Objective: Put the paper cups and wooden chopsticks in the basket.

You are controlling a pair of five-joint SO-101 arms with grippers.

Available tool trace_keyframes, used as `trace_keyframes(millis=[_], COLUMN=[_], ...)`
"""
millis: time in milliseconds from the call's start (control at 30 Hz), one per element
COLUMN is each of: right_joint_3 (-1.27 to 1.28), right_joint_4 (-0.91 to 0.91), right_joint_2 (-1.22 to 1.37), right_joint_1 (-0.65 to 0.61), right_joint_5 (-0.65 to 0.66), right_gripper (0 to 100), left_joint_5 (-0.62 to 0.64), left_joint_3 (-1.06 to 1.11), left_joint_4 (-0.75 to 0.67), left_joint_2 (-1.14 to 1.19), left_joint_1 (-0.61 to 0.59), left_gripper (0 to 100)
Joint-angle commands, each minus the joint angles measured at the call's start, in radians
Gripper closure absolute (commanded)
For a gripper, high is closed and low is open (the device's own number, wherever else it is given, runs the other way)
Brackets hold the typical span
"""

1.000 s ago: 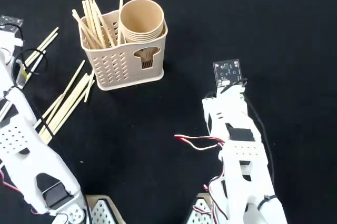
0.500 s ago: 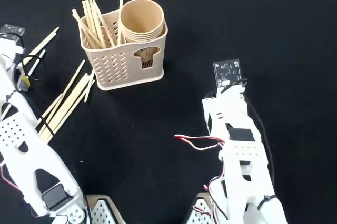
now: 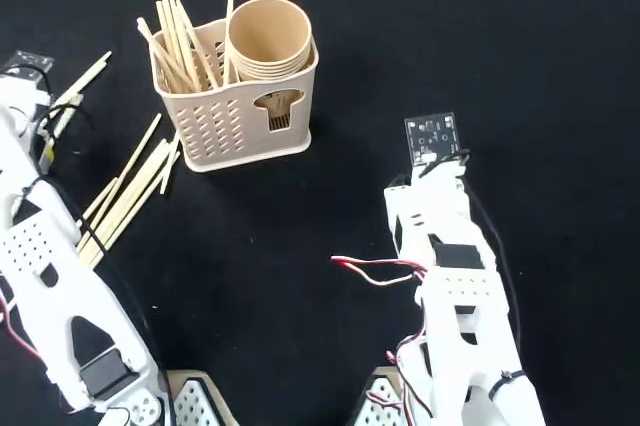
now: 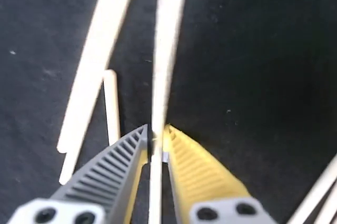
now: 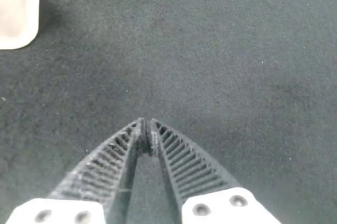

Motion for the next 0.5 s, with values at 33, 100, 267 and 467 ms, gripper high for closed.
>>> trace_keyframes(millis=[33, 100, 267, 467], right_joint_3=[-0.012, -0.012, -0.012, -0.012], right_joint_4=[-0.012, -0.012, -0.012, -0.015], right_joint_2=[-0.024, -0.024, -0.024, -0.024], right_joint_1=[-0.005, -0.005, -0.005, -0.005], right_joint_5=[0.009, 0.009, 0.009, 0.009], right_gripper=[98.5, 98.5, 98.5, 98.5], left_joint_5=[-0.003, -0.002, 0.097, 0.203], left_joint_3=[-0.111, -0.134, -0.139, -0.133], left_joint_4=[0.094, 0.094, 0.095, 0.098], left_joint_2=[0.003, 0.002, -0.008, -0.008], left_joint_1=[-0.007, -0.004, -0.002, -0.013], left_gripper=[97, 97, 97, 97])
